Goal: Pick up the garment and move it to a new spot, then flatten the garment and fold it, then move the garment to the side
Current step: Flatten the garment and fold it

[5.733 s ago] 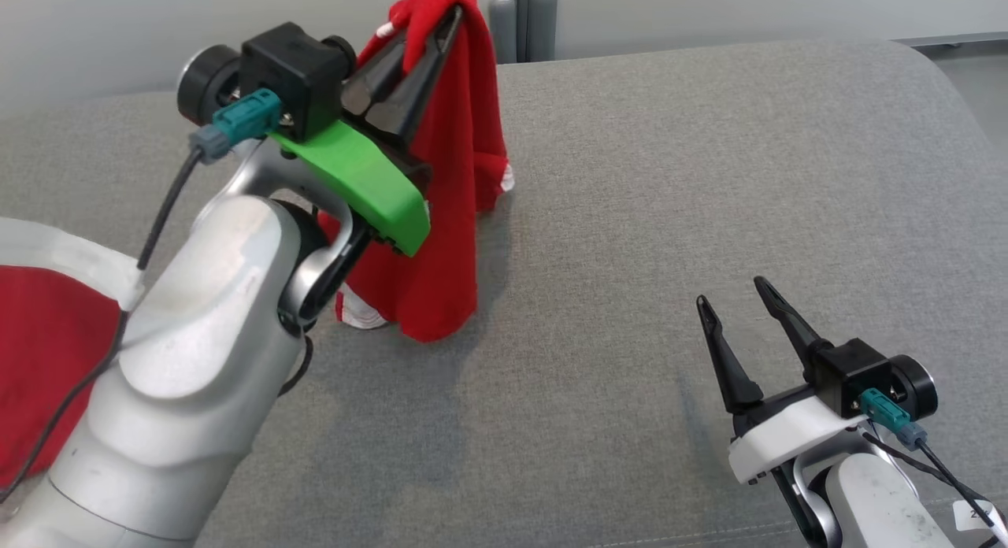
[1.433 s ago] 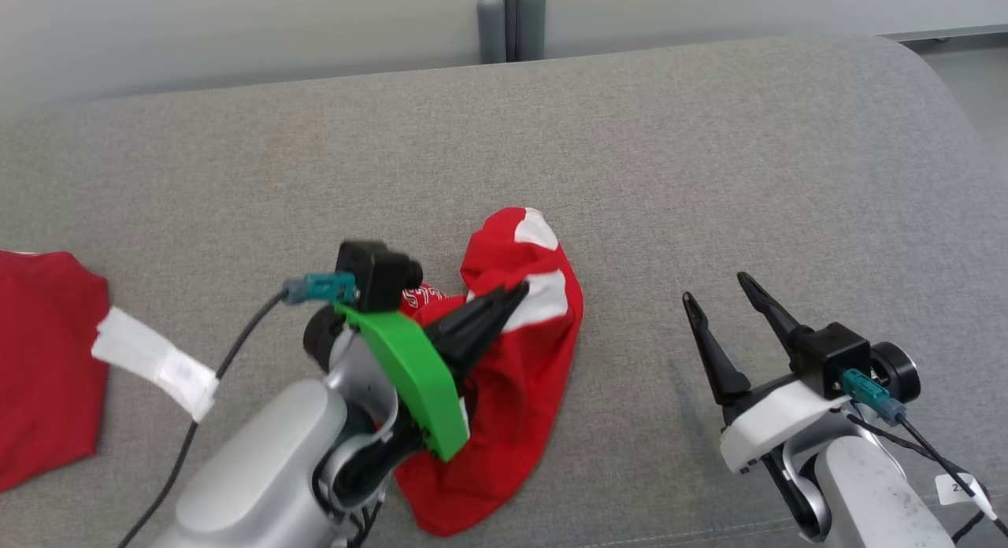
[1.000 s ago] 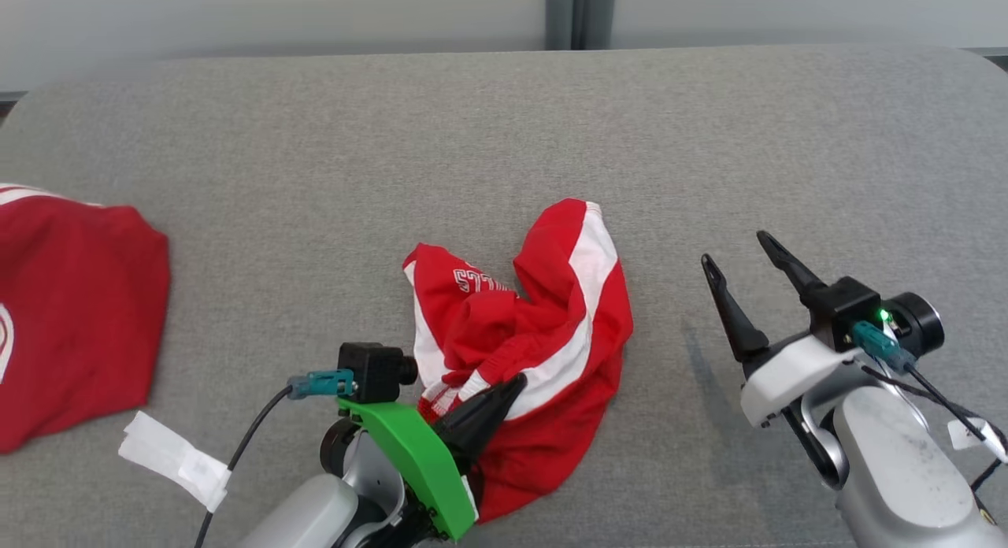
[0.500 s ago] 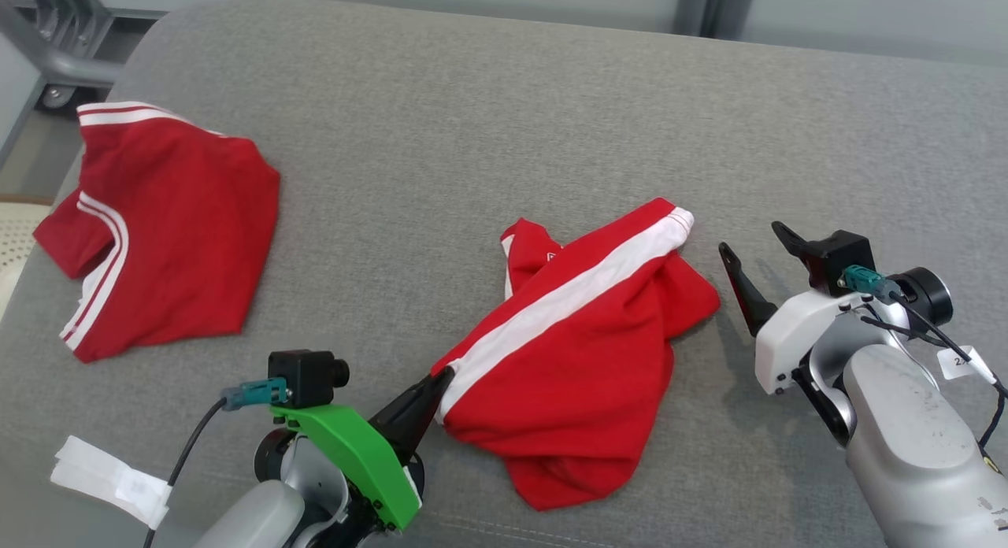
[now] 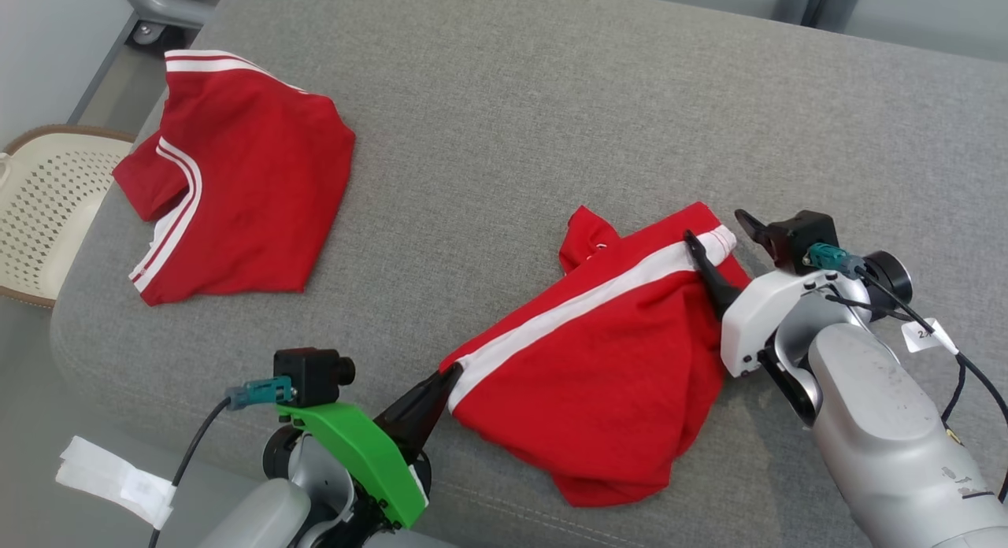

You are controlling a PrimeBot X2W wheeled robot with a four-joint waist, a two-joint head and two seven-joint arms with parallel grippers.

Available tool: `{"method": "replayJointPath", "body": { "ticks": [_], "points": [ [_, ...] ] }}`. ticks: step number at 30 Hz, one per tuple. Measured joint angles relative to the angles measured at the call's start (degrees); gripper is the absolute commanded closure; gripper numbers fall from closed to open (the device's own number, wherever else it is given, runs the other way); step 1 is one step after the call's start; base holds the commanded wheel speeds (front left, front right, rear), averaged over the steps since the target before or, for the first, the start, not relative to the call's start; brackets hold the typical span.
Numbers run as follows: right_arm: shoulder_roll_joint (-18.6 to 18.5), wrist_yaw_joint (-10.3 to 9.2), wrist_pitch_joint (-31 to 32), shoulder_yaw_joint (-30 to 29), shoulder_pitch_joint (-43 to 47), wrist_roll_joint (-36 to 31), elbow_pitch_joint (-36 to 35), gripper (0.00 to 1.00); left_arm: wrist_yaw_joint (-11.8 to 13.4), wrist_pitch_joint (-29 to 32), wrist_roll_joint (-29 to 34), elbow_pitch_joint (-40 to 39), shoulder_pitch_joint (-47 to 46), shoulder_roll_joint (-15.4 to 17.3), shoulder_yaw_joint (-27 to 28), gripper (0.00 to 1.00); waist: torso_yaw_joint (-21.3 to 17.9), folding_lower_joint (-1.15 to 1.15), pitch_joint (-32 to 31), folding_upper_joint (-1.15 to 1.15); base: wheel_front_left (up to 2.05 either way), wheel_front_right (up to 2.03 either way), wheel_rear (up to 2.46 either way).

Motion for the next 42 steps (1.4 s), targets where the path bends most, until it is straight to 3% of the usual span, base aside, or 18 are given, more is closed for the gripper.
{"method": "replayJointPath", "body": {
  "ticks": [35, 36, 37, 39, 42],
  "points": [
    [1.49, 0.01, -4.57, 4.67, -4.27, 2.93, 9.85, 0.00, -0.58, -1.03, 0.00, 0.33, -0.26, 0.12, 1.08, 1.00, -1.45, 0.00, 1.54, 0.00, 0.00, 0.00, 0.00],
    [1.52, 0.01, -4.61, 4.71, -4.27, 2.94, 10.20, 0.09, -0.58, -1.03, 0.00, 0.35, -0.26, 0.12, 1.05, 1.00, -1.45, 0.00, 1.53, 0.00, 0.00, 0.00, 0.00],
    [1.52, 0.01, -4.63, 4.78, -4.27, 2.97, 10.45, 0.31, -0.58, -1.03, 0.00, 0.36, -0.27, 0.11, 1.03, 1.00, -1.46, 0.00, 1.52, 0.00, 0.00, 0.00, 0.00],
    [1.53, 0.01, -4.64, 4.91, -4.27, 3.02, 10.94, 0.51, -0.58, -1.03, 0.00, 0.38, -0.27, 0.10, 1.02, 1.00, -1.47, 0.00, 1.51, 0.00, 0.00, 0.00, 0.00],
    [1.54, 0.01, -5.04, 5.04, -4.27, 3.09, 11.34, 0.51, -0.58, -1.03, 0.00, 0.43, -0.27, 0.10, 1.01, 1.00, -1.48, 0.00, 1.51, 0.00, 0.00, 0.00, 0.00]
  ]
}}
